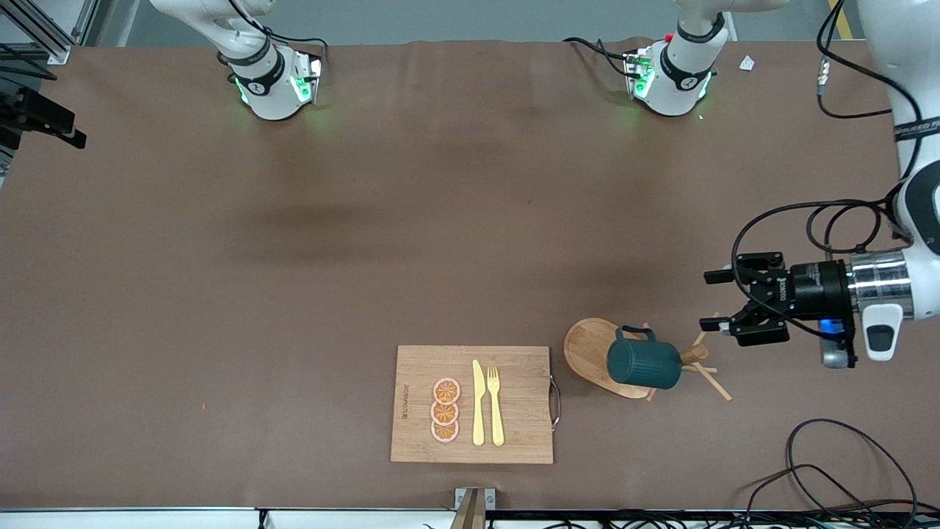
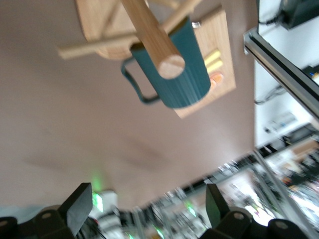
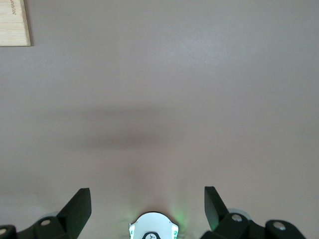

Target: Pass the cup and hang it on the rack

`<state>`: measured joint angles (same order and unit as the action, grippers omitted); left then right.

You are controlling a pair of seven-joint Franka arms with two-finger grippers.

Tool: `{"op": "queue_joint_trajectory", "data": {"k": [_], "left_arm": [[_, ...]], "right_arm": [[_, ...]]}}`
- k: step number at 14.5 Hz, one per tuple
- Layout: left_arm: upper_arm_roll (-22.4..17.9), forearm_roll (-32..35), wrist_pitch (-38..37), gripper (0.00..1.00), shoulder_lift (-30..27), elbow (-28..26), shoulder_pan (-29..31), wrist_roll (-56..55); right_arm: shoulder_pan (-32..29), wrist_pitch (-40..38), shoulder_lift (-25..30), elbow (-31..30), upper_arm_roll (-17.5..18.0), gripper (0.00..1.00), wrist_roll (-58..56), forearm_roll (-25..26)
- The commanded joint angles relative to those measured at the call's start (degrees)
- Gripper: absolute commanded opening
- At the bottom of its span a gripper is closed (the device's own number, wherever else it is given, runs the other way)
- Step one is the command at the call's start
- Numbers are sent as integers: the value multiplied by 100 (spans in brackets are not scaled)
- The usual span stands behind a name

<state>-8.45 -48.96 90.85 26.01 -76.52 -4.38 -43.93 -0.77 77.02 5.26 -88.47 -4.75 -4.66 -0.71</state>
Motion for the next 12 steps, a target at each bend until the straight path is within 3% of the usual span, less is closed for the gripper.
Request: {"op": "queue_joint_trajectory", "data": {"k": [1,3,8,12], "left_arm": [[37,1225,-50,100,-384,23,-133,540],[63,2263,-59,100,-710,-12,-326,1155],[536,4048,-243,100,-1281,-178,-327,2149],[590,4710,-217,99,-1677,-364,-292,3133]], "right_arm": [[-19,-3,81,-56,26,100,-53,36],[-19,-3,81,-56,26,100,-53,36],[-19,-3,81,-56,26,100,-53,45],[-19,-3,81,-56,26,100,-53,45]]}}
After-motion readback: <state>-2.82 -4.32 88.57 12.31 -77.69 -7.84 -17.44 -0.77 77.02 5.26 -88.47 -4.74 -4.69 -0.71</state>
